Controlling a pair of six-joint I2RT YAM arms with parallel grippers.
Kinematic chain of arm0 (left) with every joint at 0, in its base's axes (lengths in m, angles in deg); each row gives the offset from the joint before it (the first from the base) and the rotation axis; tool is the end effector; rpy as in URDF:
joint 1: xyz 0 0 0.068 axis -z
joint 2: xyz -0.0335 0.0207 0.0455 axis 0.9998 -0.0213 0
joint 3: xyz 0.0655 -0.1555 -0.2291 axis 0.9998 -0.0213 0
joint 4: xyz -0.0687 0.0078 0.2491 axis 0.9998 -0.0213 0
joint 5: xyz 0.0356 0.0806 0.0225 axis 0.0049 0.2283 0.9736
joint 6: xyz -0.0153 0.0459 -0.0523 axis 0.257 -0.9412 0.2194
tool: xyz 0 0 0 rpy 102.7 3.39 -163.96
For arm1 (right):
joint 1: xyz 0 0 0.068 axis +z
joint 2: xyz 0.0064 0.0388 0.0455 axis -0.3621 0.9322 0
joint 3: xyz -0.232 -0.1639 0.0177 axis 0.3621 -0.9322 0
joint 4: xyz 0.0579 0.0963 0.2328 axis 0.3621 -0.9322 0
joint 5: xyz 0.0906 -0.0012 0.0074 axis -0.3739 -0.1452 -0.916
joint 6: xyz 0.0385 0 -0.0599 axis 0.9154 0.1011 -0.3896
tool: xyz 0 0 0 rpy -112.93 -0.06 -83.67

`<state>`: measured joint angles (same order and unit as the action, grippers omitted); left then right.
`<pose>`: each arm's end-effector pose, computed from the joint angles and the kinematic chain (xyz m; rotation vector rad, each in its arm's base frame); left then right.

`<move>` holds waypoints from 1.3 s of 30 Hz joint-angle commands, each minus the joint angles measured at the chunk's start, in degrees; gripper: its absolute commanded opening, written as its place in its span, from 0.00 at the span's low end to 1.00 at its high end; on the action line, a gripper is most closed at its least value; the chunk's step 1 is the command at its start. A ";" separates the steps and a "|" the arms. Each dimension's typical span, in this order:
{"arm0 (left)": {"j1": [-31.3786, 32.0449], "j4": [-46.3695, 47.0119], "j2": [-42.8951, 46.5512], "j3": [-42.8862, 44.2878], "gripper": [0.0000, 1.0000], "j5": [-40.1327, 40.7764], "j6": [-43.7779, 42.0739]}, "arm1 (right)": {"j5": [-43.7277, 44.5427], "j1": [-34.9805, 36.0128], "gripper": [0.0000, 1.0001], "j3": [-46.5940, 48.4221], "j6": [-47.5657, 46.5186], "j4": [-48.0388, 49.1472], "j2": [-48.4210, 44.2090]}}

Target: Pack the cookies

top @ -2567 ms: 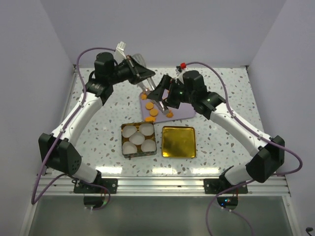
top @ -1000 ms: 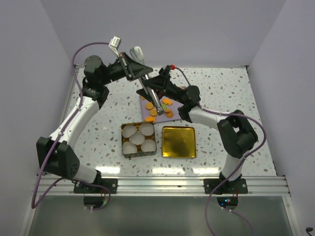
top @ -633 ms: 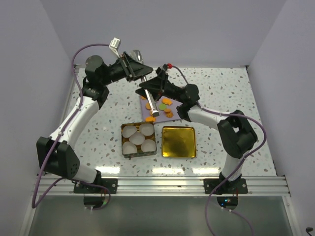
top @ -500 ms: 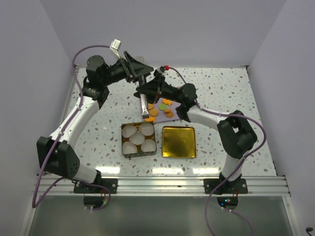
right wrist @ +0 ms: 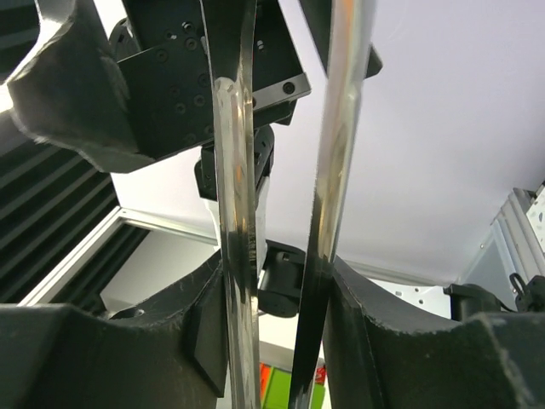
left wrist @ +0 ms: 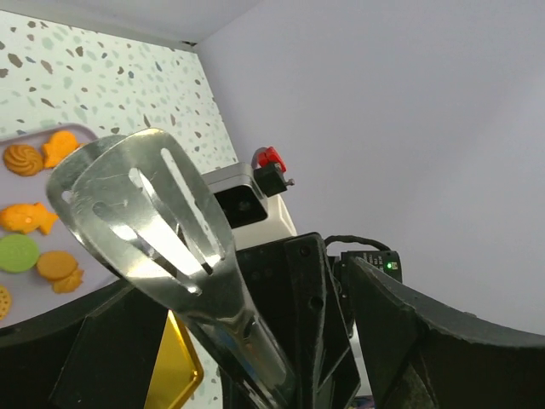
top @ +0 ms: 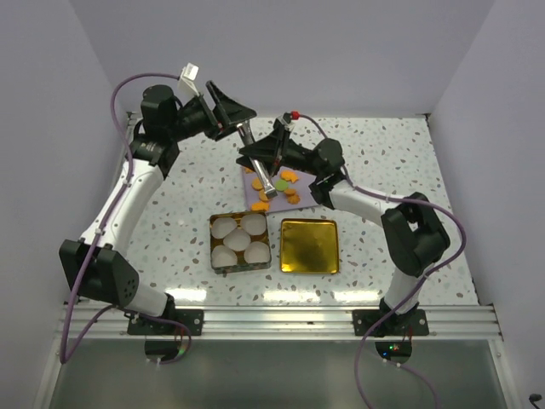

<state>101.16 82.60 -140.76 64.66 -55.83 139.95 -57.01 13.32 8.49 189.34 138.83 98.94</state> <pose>0.3398 -0.1128 0.4282 -0.1505 1.8891 -1.4507 0.3219 0.2703 0.3412 0.1088 1.7576 2.3994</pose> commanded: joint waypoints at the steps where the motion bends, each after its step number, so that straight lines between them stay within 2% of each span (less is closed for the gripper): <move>1: -0.69 -4.18 -0.30 2.49 0.88 1.60 -3.88 | -1.18 0.00 0.44 0.32 0.52 3.18 -2.26; 7: -1.22 -9.01 -1.27 5.65 0.88 3.27 -7.04 | -0.83 -0.18 0.45 0.24 2.63 5.38 -1.47; 13: -5.25 -14.63 -1.54 9.26 0.89 4.85 -10.21 | -0.57 -2.20 0.43 -2.66 5.27 7.93 -1.46; 16: -7.36 -18.59 -1.62 11.10 0.89 6.08 -12.58 | -1.71 -4.04 0.44 -3.28 3.52 5.39 -2.87; 18: -8.25 -20.35 -1.36 11.64 0.89 7.49 -14.69 | -4.08 -5.45 0.45 -2.84 0.01 0.13 -4.36; 22: -9.74 -23.96 -0.22 11.11 0.89 9.60 -17.24 | -7.77 -6.51 0.47 -0.56 -13.24 -19.71 -7.79; 23: -9.66 -24.05 0.04 9.89 0.89 9.95 -17.59 | -8.30 -6.51 0.47 0.23 -20.06 -29.93 -8.40; 25: -9.66 -23.79 1.10 7.87 0.89 9.95 -17.68 | -8.40 -6.51 0.47 3.65 -28.26 -42.54 -9.37; 26: -9.66 -23.62 1.71 5.51 0.89 10.04 -17.77 | -7.35 -6.68 0.47 5.49 -39.35 -58.96 -9.55; 28: -9.66 -23.44 3.64 3.03 0.89 10.48 -18.30 | -1.47 -6.77 0.49 12.17 -50.31 -75.40 -8.60; 29: -9.66 -23.53 4.35 0.67 0.88 11.09 -18.38 | 0.20 -6.68 0.49 13.93 -57.93 -86.61 -8.15; 32: -9.66 -23.44 6.72 -3.46 0.88 11.88 -19.09 | 4.87 -6.86 0.50 15.79 -63.71 -96.01 -6.48; 39: -9.66 -23.35 11.12 -10.68 0.88 12.41 -19.70 | 11.37 -6.77 0.50 18.50 -71.89 -108.77 -1.39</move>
<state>91.76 58.93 -132.50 55.94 -44.11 122.05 -49.79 6.61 23.18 126.50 43.51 95.19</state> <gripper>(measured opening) 0.882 0.499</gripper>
